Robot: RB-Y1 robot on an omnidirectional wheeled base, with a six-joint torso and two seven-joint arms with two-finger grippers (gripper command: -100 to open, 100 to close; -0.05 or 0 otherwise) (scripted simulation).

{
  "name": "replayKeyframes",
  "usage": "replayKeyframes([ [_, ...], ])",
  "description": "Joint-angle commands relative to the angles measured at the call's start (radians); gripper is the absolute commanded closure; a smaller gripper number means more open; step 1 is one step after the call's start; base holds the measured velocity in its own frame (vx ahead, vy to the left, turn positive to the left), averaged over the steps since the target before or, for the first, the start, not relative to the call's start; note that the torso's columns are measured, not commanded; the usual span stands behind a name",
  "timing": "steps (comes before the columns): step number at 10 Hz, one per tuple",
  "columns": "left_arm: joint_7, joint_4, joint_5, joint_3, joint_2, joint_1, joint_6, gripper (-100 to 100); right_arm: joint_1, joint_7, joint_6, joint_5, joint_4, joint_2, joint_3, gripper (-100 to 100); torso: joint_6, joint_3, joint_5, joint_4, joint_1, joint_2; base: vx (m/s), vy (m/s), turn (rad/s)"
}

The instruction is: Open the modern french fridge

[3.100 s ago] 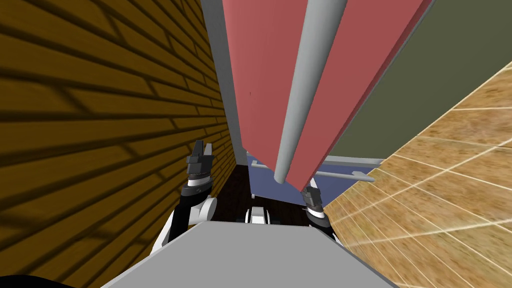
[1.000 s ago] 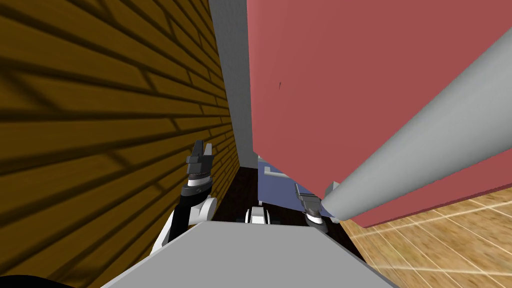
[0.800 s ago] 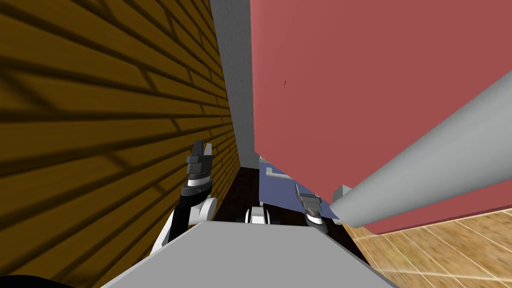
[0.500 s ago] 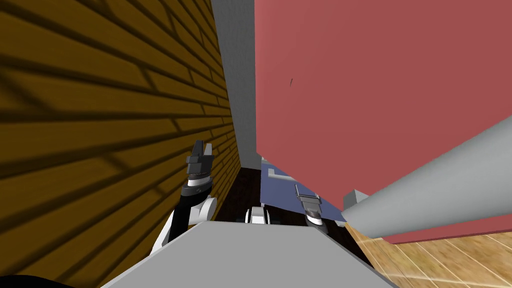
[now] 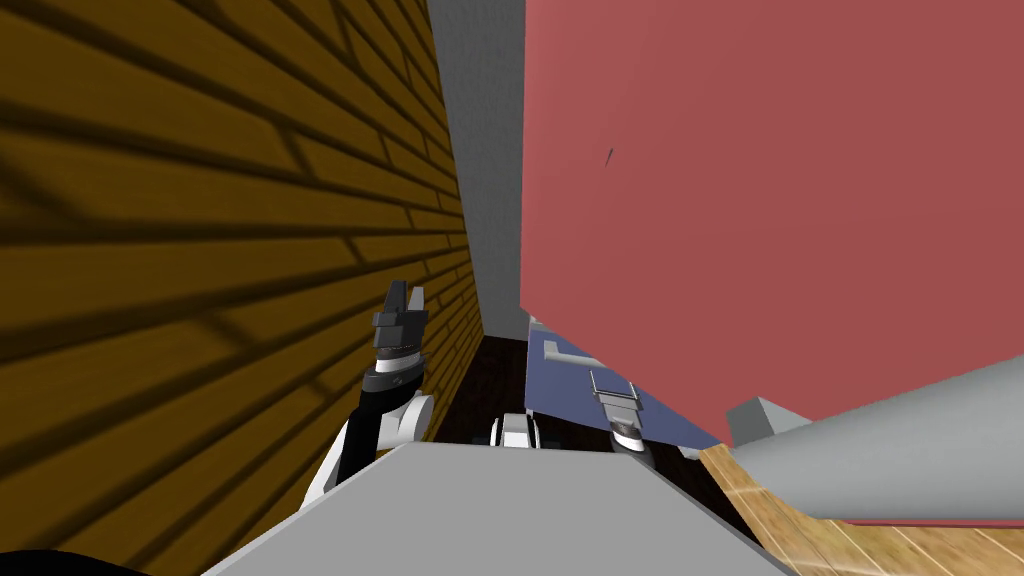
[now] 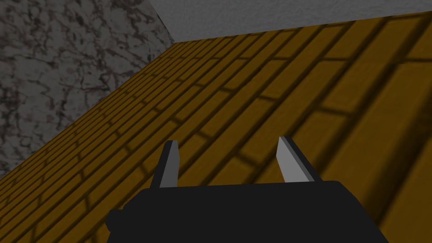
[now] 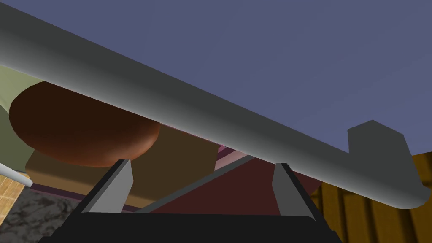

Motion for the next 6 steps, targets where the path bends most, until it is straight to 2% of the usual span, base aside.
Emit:
replayKeyframes([
  [1, 0.0, 0.0, 0.0, 0.0, 0.0, 0.0, 0.0, 0, -0.01, 0.067, -0.008, 0.001, 0.028, 0.001, -0.004, -100, 0.0, -0.001, 0.0, 0.0, -0.001, -0.001, 0.026, 0.033, -0.002],
  [2, 0.0, 0.0, 0.0, 0.0, 0.0, 0.0, 0.0, 0, -0.025, 0.102, -0.015, 0.003, 0.07, 0.005, -0.014, -100, 0.0, 0.0, 0.0, 0.0, -0.003, 0.0, 0.054, 0.066, 0.013],
  [4, 0.0, 0.0, 0.0, 0.0, 0.0, 0.0, 0.0, 0, -0.025, 0.14, -0.015, 0.003, 0.07, 0.005, -0.014, -100, 0.0, -0.001, 0.0, 0.0, 0.001, -0.001, 0.035, 0.06, 0.002],
  [5, 0.0, 0.0, 0.0, 0.0, 0.0, 0.0, 0.0, 0, -0.04, 0.179, -0.021, 0.004, 0.109, 0.01, -0.024, -100, 0.0, 0.0, 0.0, 0.0, -0.002, 0.001, 0.034, 0.057, 0.011],
  [6, 0.0, 0.0, 0.0, 0.0, 0.0, 0.0, 0.0, 0, -0.04, 0.204, -0.021, 0.004, 0.109, 0.01, -0.024, -100, 0.0, 0.0, 0.0, 0.0, -0.001, 0.0, 0.04, 0.066, 0.01],
])
